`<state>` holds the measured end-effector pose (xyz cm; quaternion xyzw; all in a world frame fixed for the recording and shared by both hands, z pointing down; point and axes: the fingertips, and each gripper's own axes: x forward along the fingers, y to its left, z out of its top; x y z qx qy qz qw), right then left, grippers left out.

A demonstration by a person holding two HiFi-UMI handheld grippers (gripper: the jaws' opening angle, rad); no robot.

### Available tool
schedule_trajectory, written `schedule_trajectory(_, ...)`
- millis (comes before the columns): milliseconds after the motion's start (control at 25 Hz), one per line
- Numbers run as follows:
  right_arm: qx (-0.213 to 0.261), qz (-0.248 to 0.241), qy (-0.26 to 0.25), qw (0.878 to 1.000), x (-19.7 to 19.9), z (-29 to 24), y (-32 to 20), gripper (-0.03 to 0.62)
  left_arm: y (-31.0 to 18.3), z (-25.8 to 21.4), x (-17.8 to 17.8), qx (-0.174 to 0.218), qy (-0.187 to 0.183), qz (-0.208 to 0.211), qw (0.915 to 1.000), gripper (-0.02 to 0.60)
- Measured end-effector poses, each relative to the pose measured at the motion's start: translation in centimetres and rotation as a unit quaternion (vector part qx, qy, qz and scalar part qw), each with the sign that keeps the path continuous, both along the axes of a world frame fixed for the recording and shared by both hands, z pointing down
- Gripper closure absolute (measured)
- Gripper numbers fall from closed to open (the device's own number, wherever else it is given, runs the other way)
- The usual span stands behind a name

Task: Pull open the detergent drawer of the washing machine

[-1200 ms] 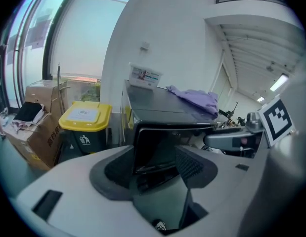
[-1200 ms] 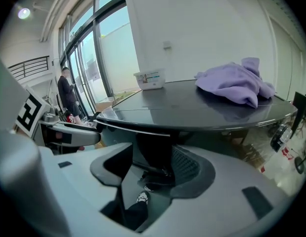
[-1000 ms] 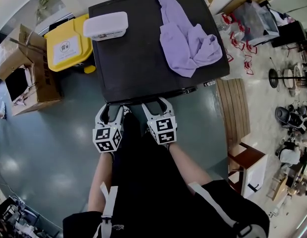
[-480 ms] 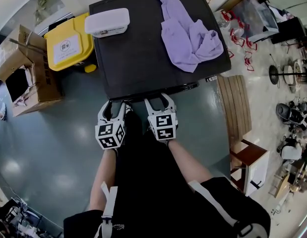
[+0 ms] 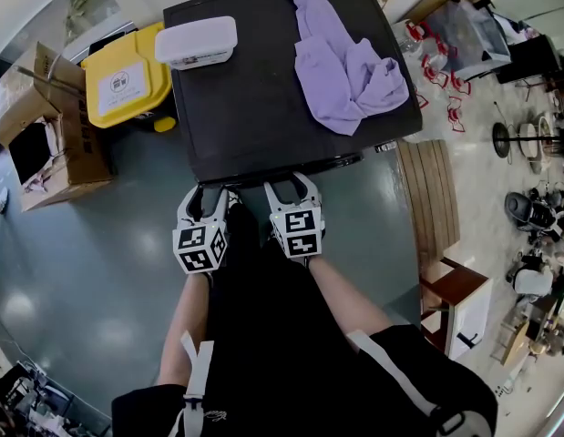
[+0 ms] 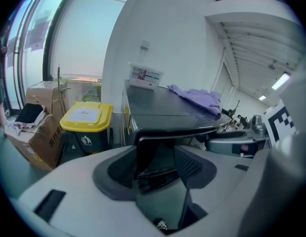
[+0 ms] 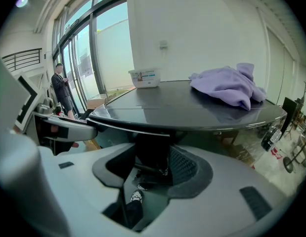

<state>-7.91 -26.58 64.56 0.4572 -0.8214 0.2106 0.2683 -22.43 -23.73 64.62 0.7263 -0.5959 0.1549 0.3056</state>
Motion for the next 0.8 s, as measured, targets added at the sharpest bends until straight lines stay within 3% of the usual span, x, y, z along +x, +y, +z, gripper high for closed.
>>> schedule_trajectory(800, -0.006, 0.004, -0.010, 1.000, 0.10, 0.02, 0.28, 0.402, 0.20, -0.19, -0.11, -0.005, -0.013, 0.002, 0.9999, 0.356)
